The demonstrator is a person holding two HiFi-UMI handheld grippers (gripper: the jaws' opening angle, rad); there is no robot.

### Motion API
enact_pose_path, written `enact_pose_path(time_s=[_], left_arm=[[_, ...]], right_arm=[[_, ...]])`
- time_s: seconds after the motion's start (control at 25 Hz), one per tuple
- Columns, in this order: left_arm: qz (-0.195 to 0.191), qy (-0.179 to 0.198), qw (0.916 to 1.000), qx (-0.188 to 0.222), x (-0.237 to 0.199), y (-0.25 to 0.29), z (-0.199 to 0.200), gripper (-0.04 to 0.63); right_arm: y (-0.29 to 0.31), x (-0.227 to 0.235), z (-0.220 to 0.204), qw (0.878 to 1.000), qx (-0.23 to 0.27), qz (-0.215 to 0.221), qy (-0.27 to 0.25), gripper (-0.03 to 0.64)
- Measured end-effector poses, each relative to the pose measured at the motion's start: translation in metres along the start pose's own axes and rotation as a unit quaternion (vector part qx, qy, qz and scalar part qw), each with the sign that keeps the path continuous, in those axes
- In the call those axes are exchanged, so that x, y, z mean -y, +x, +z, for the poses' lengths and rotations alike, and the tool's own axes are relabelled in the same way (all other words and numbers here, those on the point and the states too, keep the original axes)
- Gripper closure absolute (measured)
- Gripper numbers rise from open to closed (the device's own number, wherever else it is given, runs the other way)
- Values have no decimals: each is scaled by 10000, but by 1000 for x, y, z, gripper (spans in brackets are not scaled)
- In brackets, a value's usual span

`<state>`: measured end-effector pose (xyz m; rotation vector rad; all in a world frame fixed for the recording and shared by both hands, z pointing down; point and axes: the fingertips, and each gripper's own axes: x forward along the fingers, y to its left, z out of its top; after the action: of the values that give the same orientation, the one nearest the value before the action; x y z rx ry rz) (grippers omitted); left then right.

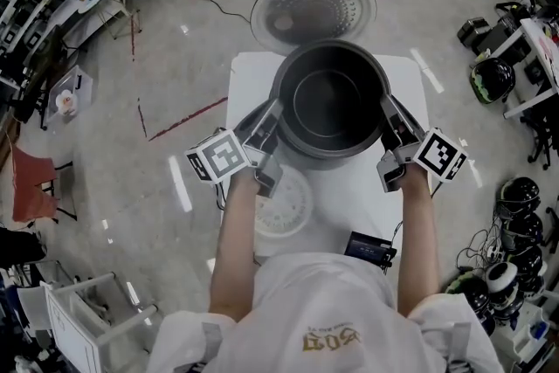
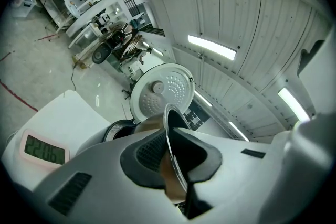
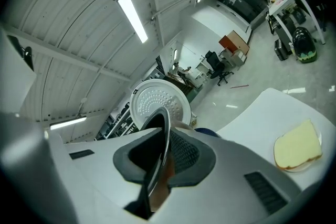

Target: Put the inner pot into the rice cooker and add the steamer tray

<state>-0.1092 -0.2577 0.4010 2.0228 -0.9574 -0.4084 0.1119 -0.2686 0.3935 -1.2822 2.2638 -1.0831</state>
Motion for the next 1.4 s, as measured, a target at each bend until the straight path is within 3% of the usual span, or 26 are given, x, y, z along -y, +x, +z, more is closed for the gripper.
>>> enact_pose_path(time_s=[0.64,1.0,1.4], left_arm=[[529,-25,9983,-262,-41,6,-14,540],[1025,386,9919,-640,-64,14,-22,531],[1305,687,9839,-1015,-80,14,-39,521]], right_arm=[[22,30,-24,9985,-421,-360,-15,561],[32,49,-37,9924,-858,-697,-543,549],[33,58,-51,9798,-1155,-998,-1290,532]])
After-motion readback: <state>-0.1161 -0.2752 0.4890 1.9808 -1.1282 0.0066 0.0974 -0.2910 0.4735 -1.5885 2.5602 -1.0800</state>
